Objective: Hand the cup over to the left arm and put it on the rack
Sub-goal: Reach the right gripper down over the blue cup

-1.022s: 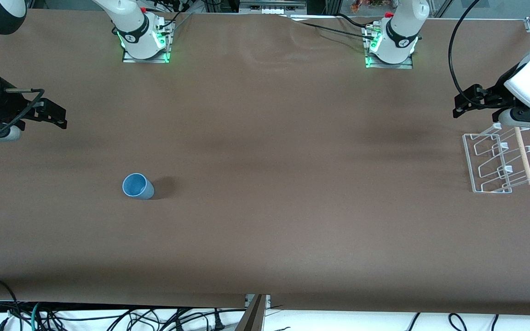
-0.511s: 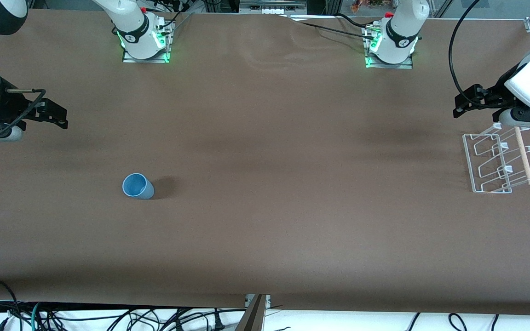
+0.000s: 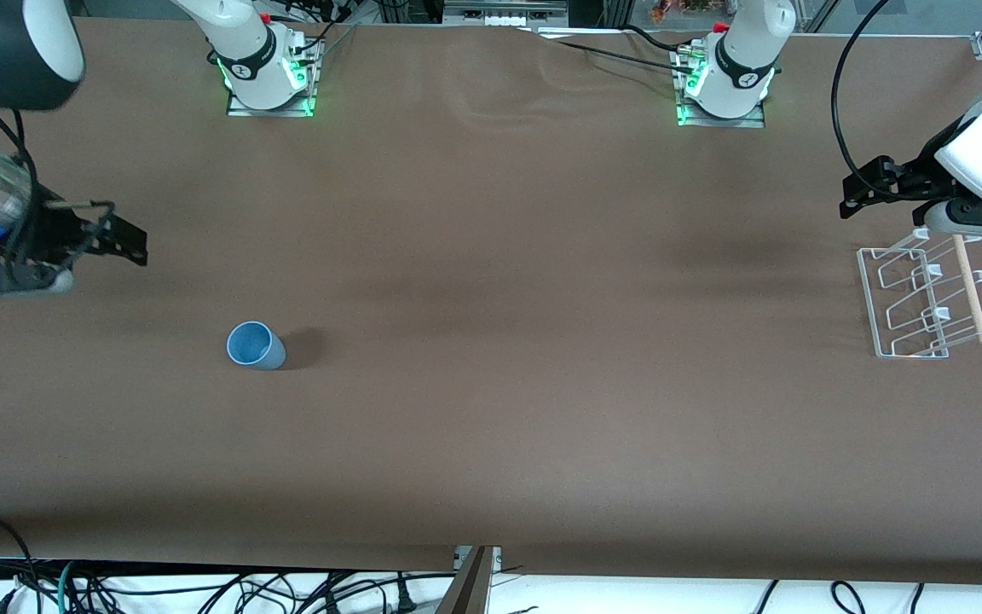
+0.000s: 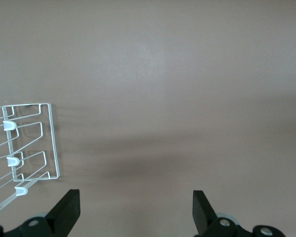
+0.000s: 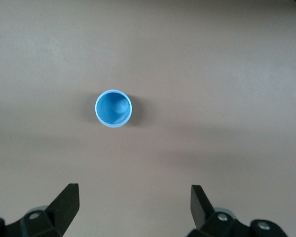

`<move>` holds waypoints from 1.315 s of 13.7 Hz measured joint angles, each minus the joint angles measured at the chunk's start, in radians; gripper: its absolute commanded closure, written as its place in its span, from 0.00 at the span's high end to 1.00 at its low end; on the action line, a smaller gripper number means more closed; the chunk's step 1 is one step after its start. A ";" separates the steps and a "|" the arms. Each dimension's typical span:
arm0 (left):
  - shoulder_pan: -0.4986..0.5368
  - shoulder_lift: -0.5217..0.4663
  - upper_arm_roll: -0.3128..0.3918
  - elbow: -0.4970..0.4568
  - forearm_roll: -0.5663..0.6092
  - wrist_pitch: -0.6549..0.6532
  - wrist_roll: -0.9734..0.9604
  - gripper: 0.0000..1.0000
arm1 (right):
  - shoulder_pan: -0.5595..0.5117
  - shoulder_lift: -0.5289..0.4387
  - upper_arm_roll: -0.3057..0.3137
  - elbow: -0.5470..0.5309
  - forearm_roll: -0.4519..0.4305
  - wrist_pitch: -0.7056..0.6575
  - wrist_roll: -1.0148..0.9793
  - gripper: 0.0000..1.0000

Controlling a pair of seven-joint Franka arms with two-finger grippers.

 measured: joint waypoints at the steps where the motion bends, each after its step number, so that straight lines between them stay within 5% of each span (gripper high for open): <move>1: 0.000 0.000 0.000 0.000 0.000 0.000 0.000 1.00 | 0.005 0.039 0.000 -0.001 0.000 0.042 0.001 1.00; 8: 0.000 0.000 0.000 0.000 0.000 -0.001 0.000 1.00 | 0.006 0.264 -0.001 0.000 0.003 0.205 0.001 1.00; 18: 0.000 0.000 -0.001 0.000 0.000 -0.002 0.000 1.00 | -0.006 0.383 -0.004 -0.066 0.083 0.310 0.002 1.00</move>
